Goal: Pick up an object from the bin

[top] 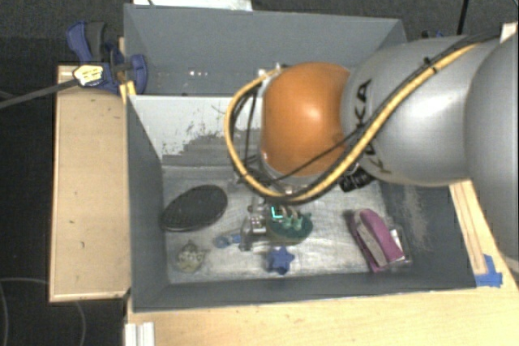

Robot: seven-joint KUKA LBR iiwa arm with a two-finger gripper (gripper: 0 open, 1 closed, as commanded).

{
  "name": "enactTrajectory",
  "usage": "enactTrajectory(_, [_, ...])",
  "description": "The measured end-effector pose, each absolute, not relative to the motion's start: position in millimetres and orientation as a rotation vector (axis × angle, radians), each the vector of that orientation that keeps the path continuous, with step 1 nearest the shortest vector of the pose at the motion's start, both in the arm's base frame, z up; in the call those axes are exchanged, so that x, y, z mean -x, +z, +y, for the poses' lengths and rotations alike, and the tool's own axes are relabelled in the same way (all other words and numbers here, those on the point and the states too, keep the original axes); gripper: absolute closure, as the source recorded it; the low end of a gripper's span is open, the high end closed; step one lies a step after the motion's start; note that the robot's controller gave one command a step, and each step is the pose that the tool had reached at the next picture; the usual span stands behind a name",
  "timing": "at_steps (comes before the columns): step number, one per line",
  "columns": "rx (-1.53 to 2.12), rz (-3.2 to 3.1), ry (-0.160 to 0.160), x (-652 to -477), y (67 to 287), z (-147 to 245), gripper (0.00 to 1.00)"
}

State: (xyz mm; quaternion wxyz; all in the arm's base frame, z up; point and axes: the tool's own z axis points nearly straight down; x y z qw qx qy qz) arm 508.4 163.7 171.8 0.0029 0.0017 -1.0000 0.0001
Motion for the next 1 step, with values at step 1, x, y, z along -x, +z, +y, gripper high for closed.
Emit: enactTrajectory(1, [-0.457,-3.117,-0.005,-516.3,92.8,226.8,0.0])
